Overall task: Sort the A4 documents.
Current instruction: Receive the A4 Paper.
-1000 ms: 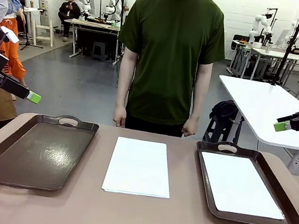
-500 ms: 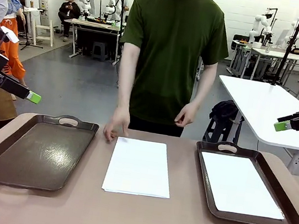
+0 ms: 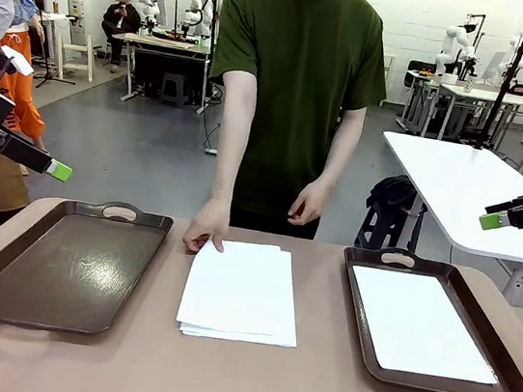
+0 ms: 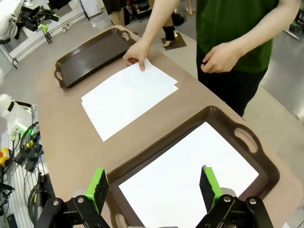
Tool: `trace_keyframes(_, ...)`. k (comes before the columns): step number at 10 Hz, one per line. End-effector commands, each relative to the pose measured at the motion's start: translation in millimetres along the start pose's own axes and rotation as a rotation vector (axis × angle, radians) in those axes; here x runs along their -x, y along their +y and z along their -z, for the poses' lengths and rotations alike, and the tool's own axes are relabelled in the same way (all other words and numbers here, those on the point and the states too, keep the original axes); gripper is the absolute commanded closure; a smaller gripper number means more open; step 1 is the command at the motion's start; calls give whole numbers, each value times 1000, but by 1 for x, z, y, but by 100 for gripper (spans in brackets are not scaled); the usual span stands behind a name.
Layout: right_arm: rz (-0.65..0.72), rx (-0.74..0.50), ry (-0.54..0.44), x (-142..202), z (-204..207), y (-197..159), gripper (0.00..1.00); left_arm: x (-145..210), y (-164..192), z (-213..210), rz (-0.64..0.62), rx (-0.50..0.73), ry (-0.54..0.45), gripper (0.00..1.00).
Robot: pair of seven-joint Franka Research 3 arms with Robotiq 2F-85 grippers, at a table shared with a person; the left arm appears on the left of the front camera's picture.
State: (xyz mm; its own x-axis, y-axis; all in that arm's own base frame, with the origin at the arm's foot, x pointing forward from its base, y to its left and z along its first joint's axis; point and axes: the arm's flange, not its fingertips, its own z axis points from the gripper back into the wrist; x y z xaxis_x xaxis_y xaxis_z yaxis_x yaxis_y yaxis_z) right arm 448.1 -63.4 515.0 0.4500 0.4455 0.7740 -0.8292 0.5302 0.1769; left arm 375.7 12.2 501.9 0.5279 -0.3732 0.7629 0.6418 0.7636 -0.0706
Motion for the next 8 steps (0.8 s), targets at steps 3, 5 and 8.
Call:
trace_keyframes(3, -4, 13, 2, -1, 1, -1, 0, 2, 3, 0, 9, 12, -6, 0)
trace_keyframes(5, -4, 13, 2, -1, 1, -1, 0, 2, 3, 0, 9, 12, -6, 0)
trace_keyframes(8, -4, 13, 2, -1, 1, -1, 0, 2, 3, 0, 9, 12, -6, 0)
